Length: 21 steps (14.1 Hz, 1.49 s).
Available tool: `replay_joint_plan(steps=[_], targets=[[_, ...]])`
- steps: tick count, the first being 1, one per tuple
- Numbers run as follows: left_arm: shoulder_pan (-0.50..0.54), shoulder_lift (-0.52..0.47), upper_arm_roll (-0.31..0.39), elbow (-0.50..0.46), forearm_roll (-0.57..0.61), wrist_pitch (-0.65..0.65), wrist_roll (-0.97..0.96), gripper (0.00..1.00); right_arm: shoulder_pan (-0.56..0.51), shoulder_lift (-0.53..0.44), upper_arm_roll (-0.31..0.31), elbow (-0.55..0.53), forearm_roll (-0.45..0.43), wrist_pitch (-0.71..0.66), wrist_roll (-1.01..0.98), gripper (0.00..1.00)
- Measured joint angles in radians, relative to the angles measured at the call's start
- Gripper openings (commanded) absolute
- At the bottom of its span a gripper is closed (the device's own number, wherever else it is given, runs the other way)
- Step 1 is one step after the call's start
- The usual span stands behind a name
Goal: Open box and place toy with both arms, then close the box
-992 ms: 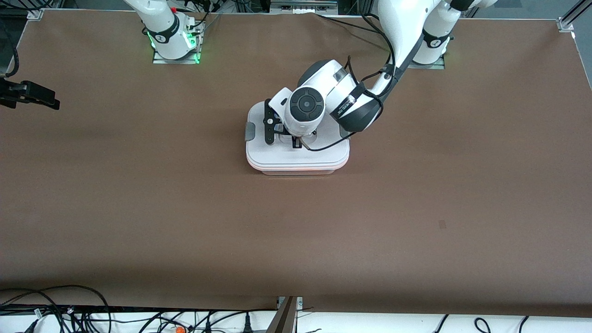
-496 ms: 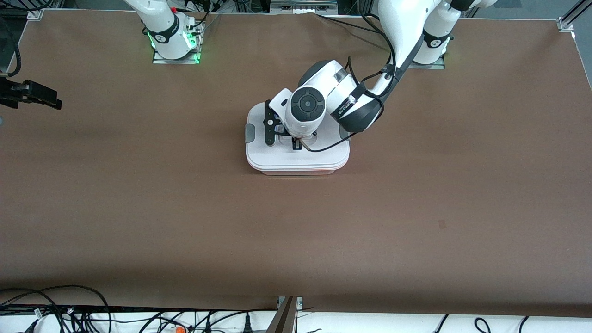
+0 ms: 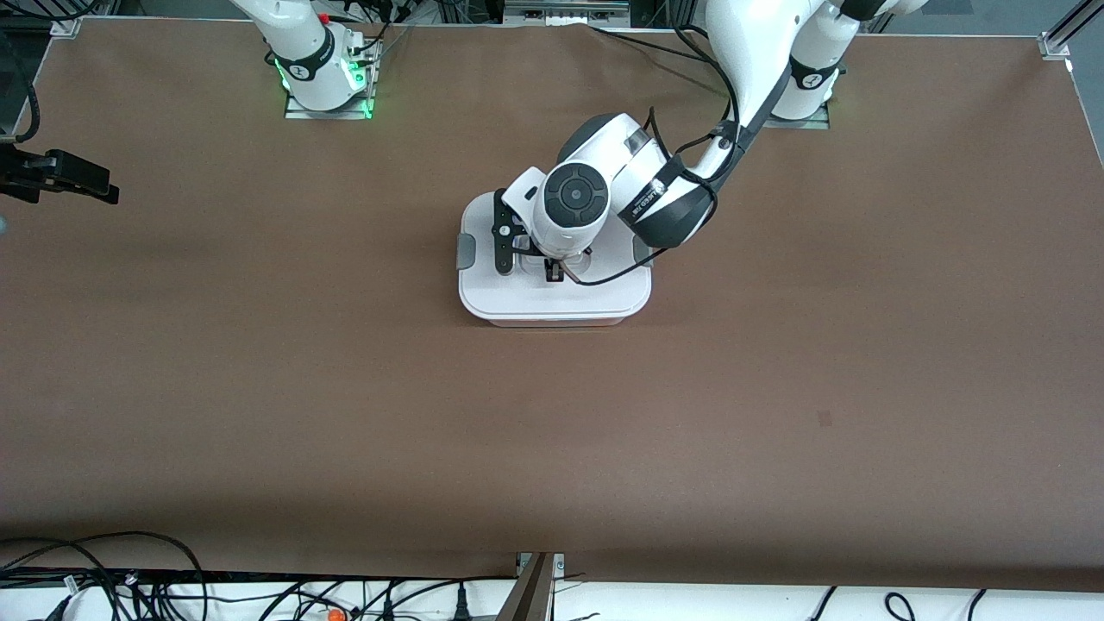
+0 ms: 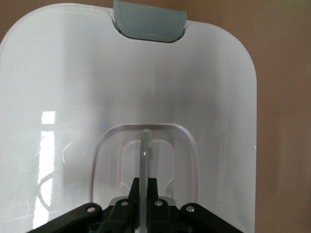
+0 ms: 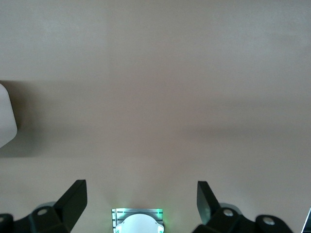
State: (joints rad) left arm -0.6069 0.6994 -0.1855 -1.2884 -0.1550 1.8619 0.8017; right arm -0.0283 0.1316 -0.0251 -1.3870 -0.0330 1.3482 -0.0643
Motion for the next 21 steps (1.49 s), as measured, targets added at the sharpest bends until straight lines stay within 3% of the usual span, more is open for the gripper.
replay_joint_plan(steps=[4, 5, 11, 15, 18, 21], targets=[[-0.002, 0.000, 0.000, 0.000, 0.003, 0.000, 0.000, 0.01, 0.000, 0.000, 0.000, 0.000, 0.001, 0.000, 0.000, 1.00], [-0.003, 0.000, 0.000, 0.000, 0.008, 0.000, 0.000, 0.99, 0.000, 0.000, 0.000, 0.000, 0.001, 0.000, 0.000, 1.00], [-0.003, -0.017, -0.005, 0.031, 0.046, -0.009, -0.030, 1.00, 0.000, 0.000, 0.000, 0.000, 0.006, 0.000, 0.000, 1.00], [0.016, -0.117, 0.004, 0.045, 0.074, -0.184, -0.301, 1.00, 0.000, 0.000, 0.000, 0.000, 0.009, 0.000, 0.000, 1.00], [0.036, -0.213, 0.018, 0.049, 0.208, -0.311, -0.494, 1.00, 0.000, 0.000, 0.000, 0.000, 0.010, 0.000, 0.000, 1.00], [0.075, -0.301, 0.072, 0.056, 0.260, -0.426, -0.624, 1.00, 0.000, 0.000, 0.000, 0.000, 0.012, 0.000, 0.000, 1.00]])
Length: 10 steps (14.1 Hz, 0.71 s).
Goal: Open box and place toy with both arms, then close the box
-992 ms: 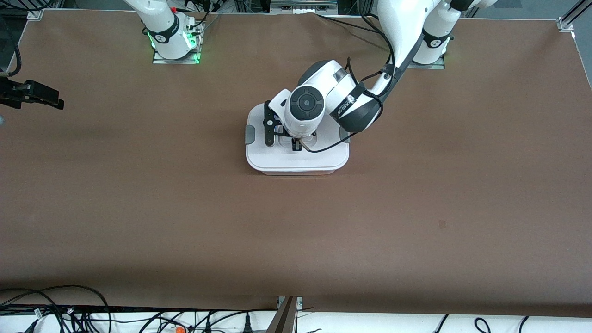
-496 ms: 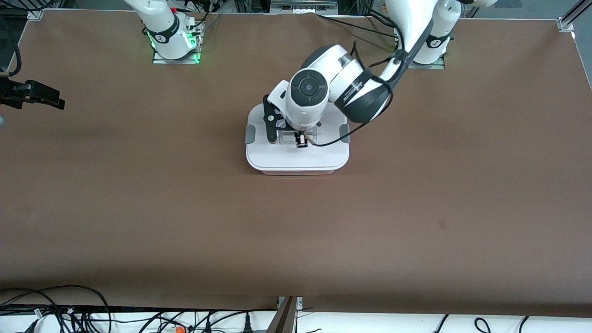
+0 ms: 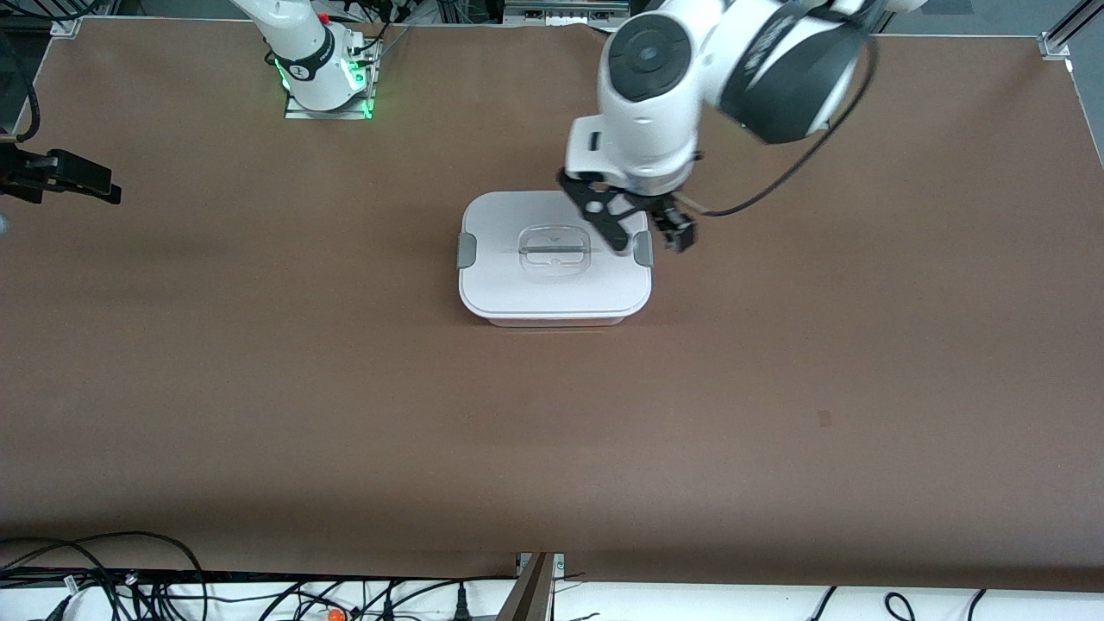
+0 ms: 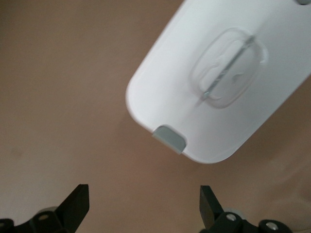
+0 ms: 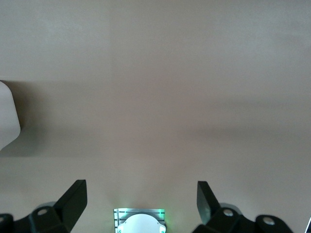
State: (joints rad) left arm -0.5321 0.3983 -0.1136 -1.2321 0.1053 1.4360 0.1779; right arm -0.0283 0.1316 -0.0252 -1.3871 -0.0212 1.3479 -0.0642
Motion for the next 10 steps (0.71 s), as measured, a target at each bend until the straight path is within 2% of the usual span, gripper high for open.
replay_joint_plan(steps=[2, 4, 7, 8, 10], targets=[[0.079, -0.073, 0.046, 0.006, 0.000, -0.065, -0.057, 1.00, 0.000, 0.000, 0.000, 0.000, 0.005, 0.000, 0.000, 1.00], [0.193, -0.136, 0.051, 0.006, -0.001, -0.127, -0.061, 1.00, 0.000, 0.000, 0.000, 0.000, 0.006, 0.000, 0.000, 1.00], [0.284, -0.192, 0.061, -0.011, -0.002, -0.157, -0.080, 1.00, 0.000, 0.000, 0.000, 0.000, 0.006, 0.000, 0.000, 1.00], [0.319, -0.215, 0.063, -0.042, -0.002, -0.127, -0.084, 1.00, 0.001, 0.000, 0.000, 0.000, 0.006, 0.000, 0.000, 1.00], [0.393, -0.290, 0.075, -0.179, -0.002, -0.009, -0.084, 1.00, 0.001, 0.000, 0.000, 0.000, 0.006, 0.000, 0.000, 1.00]])
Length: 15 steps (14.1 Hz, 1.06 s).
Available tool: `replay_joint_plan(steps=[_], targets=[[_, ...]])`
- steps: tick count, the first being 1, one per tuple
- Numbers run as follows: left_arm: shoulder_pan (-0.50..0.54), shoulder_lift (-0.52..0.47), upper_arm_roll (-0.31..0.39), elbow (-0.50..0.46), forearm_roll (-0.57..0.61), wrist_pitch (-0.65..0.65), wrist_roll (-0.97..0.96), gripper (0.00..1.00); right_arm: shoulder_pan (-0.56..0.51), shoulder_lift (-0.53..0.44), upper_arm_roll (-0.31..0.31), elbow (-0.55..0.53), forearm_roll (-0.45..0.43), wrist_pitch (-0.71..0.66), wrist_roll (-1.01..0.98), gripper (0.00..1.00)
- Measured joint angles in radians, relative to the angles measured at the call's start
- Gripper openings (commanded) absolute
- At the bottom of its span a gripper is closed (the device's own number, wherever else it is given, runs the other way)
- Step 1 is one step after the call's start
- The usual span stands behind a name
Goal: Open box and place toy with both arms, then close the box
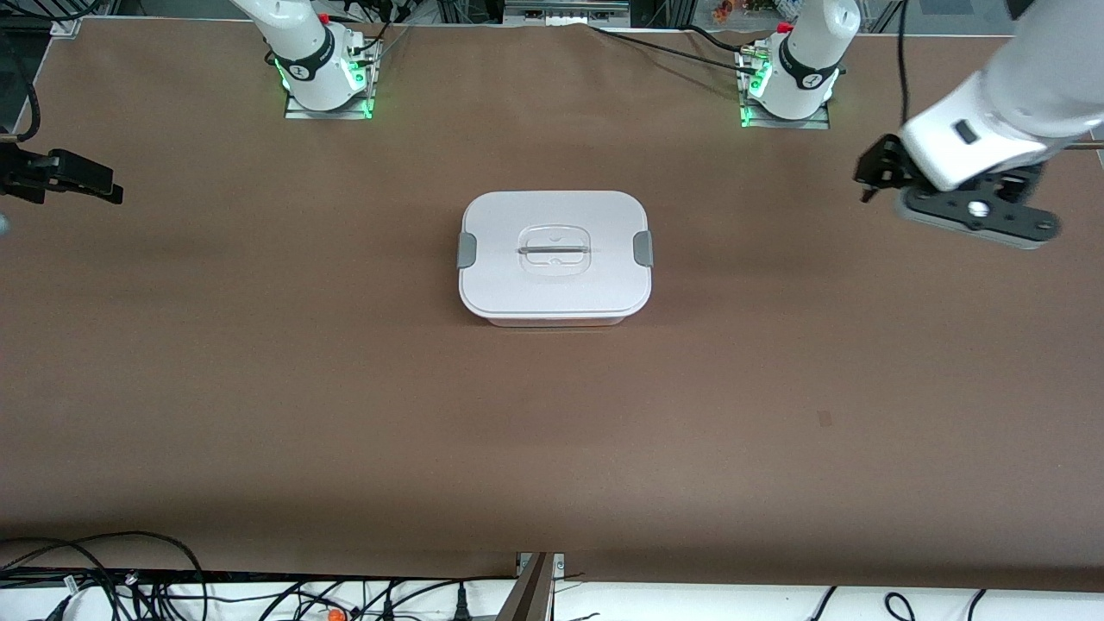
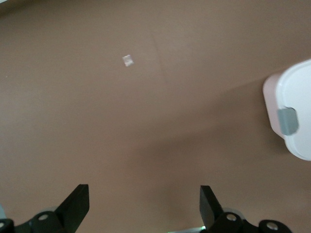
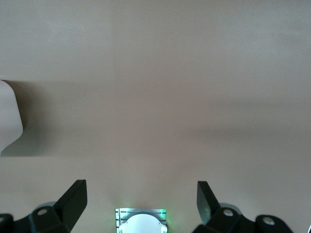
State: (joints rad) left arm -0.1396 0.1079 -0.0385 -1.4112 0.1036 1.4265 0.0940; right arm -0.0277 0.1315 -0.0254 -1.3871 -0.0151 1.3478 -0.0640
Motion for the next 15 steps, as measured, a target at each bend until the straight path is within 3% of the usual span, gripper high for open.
replay_joint_plan(steps=[3, 6, 15], targets=[[0.025, -0.097, 0.081, -0.198, -0.001, 0.146, 0.000, 1.00, 0.000, 0.000, 0.000, 0.000, 0.000, 0.000, 0.000, 1.00], [0.020, -0.156, 0.120, -0.293, -0.025, 0.268, -0.004, 1.00, 0.000, 0.000, 0.000, 0.000, 0.000, 0.000, 0.000, 1.00], [0.024, -0.199, 0.147, -0.333, -0.076, 0.233, -0.031, 1.00, 0.000, 0.000, -0.001, 0.000, 0.007, 0.000, 0.000, 1.00]])
